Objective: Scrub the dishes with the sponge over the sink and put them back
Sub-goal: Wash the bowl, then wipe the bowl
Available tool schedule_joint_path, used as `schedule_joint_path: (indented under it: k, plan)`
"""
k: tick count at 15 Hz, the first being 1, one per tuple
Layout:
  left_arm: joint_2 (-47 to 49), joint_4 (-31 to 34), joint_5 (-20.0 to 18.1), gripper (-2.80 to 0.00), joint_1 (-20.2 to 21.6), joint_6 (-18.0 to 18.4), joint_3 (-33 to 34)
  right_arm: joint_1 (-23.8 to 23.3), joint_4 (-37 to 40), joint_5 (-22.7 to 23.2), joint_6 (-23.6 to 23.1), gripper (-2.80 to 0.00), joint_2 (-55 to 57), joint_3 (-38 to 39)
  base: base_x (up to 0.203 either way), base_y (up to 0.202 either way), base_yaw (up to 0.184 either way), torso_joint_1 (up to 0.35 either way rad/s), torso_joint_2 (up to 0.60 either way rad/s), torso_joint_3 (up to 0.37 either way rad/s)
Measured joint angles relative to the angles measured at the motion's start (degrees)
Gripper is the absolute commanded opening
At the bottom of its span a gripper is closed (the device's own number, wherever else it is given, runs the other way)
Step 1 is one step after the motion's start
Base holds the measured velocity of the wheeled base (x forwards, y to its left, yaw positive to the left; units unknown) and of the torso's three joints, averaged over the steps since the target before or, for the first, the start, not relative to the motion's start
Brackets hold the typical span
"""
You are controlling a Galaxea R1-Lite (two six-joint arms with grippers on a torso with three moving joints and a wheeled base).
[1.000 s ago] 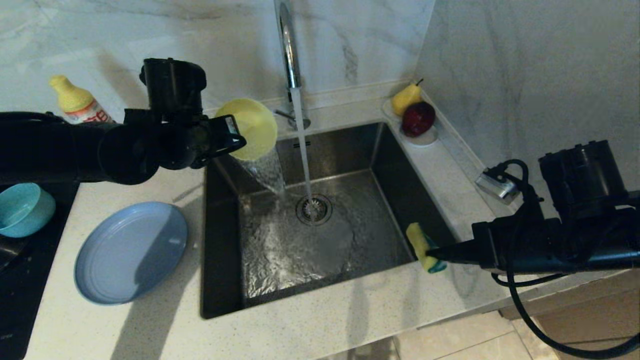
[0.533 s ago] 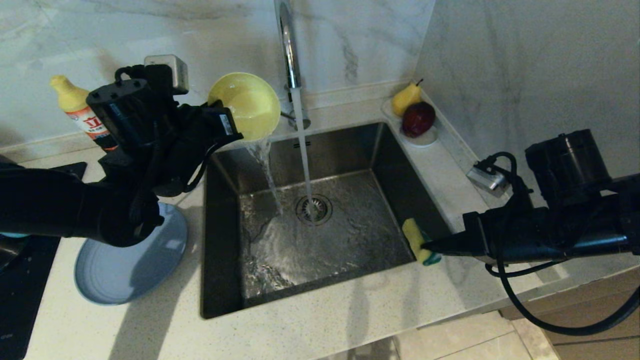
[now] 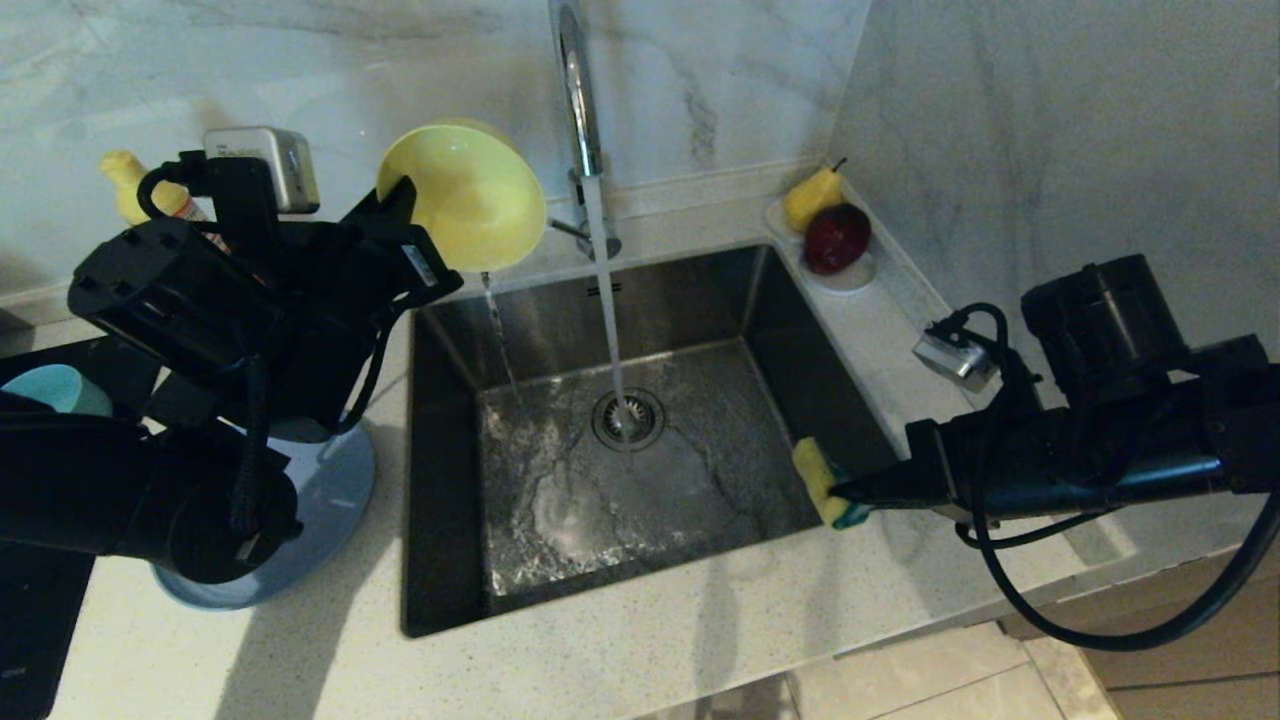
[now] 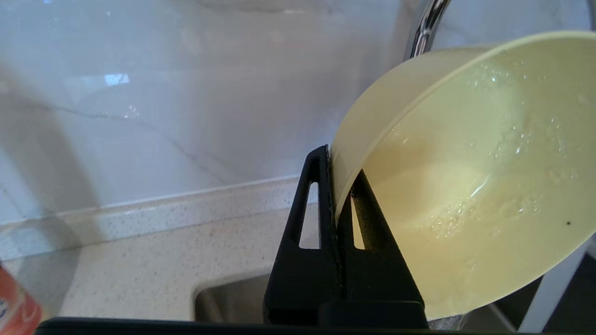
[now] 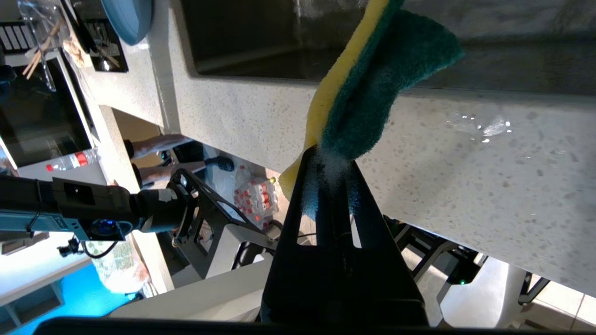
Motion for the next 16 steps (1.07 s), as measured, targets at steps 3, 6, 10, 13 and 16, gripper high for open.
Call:
schedule_joint_path:
  k: [3, 6, 10, 13, 16]
  plan:
    - [-1.2, 5.7, 0.0, -2.8, 0.0, -0.8, 0.4, 0.6, 0.1, 0.0, 0.0, -2.8, -0.3, -0.5, 0.0, 0.0, 0.0, 0.0, 0.0, 0.0]
    - [-6.7, 24.3, -3.5, -2.8, 0.0, -9.4, 0.5, 3.0, 1.5, -0.2, -0.8, -2.8, -2.3, -1.2, 0.0, 0.0, 0.0, 0.0, 0.0, 0.0]
    - [-14.9, 58.8, -8.5, -2.8, -0.3, -19.6, -6.4, 4.6, 7.9, -0.3, -1.6, -2.8, -4.3, -6.1, 0.0, 0.0, 0.0, 0.0, 0.0, 0.0]
    - [-17.3, 83.1, -8.7, -2.8, -3.4, -27.6, -16.2, 7.1, 13.3, -2.4, -1.6, -2.8, -3.9, -13.0, 0.0, 0.0, 0.0, 0.0, 0.0, 0.0]
    - [-17.5, 94.8, -4.9, -2.8, -7.2, -31.9, -19.4, 10.5, 18.9, -6.0, -1.6, -2.8, -1.4, -22.2, 0.0, 0.0, 0.0, 0.0, 0.0, 0.0]
